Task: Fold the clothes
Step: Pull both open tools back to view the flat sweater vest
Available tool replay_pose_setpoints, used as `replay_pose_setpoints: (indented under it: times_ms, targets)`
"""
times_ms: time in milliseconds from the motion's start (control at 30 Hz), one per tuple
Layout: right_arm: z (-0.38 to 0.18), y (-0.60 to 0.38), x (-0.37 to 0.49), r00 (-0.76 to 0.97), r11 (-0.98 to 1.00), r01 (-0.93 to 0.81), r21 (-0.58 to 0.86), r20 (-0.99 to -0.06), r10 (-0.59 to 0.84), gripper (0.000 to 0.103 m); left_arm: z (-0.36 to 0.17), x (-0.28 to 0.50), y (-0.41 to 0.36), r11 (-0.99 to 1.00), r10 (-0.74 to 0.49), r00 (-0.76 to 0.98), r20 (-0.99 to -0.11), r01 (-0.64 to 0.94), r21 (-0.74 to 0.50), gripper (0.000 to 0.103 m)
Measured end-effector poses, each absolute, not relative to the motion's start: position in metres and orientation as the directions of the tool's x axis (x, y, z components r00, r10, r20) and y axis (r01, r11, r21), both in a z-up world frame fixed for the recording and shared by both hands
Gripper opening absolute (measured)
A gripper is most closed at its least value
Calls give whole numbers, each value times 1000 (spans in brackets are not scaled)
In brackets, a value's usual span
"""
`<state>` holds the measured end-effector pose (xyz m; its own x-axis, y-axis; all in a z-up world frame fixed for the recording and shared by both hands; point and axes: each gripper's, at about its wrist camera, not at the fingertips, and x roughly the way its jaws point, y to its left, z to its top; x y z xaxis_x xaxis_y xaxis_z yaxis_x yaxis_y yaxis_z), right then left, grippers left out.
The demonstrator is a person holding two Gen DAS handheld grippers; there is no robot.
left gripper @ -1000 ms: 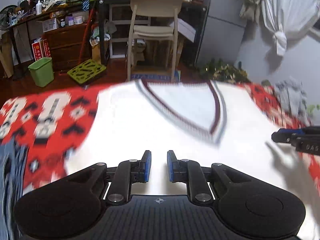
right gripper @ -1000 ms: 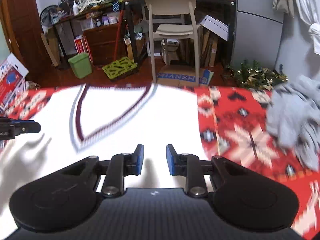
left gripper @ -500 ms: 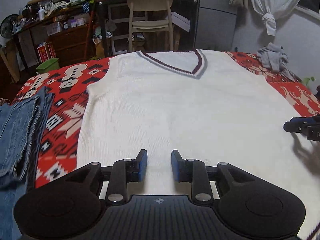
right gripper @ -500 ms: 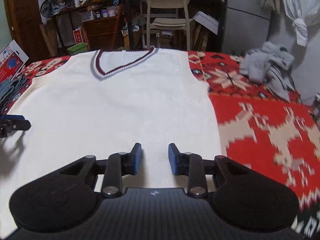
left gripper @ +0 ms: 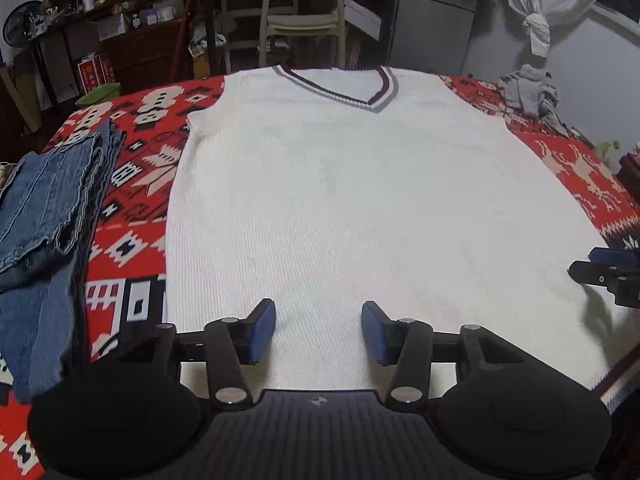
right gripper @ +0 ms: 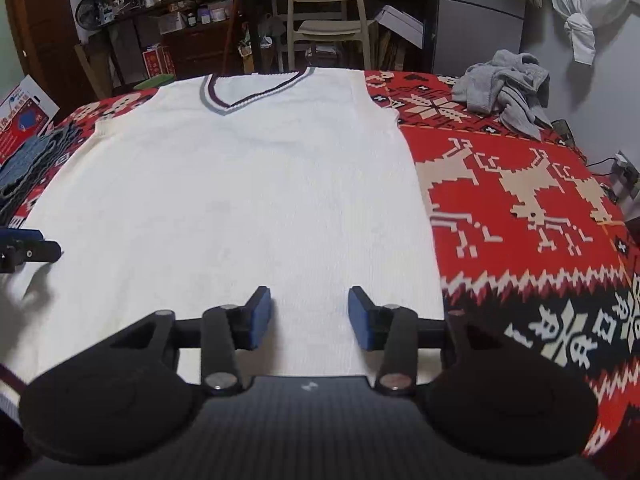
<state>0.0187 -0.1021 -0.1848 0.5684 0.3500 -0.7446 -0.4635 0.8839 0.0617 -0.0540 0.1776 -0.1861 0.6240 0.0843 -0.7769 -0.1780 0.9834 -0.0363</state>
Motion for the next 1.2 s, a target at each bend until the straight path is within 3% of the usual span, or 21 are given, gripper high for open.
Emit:
replay_pose_setpoints:
  times_ms: [67, 233, 300, 433, 500, 633, 1200]
  targets:
    - [-184, -103, 12, 563, 886, -460, 61, -751, 344, 61, -187, -57, 172, 984, 87, 608, -789, -174, -26, 58]
    - [-181, -102, 0, 566, 888, -454, 70, -747, 348, 70, -188, -65, 157, 989, 53, 593, -803, -144, -42, 75]
    - [-177, -102, -3, 571, 888, -451, 92, -735, 366, 81, -189, -68, 153, 986, 44, 598, -800, -154, -62, 82]
    - [-175, -94, -3, 599, 890, -453, 53, -721, 348, 89, -192, -67, 138, 988, 106, 591, -799, -151, 19, 87]
    - [-179, -90, -1, 596, 891, -452, 48, -727, 341, 90, -194, -67, 135, 987, 112, 589, -800, -161, 20, 103]
    - [-195, -83, 2, 580, 896, -443, 22, -755, 306, 102, -198, -70, 133, 984, 114, 602, -790, -176, 7, 103]
    - [-192, -74, 12, 533, 916, -401, 23, -808, 253, 102, -196, -64, 132, 988, 97, 562, -821, -153, 12, 103]
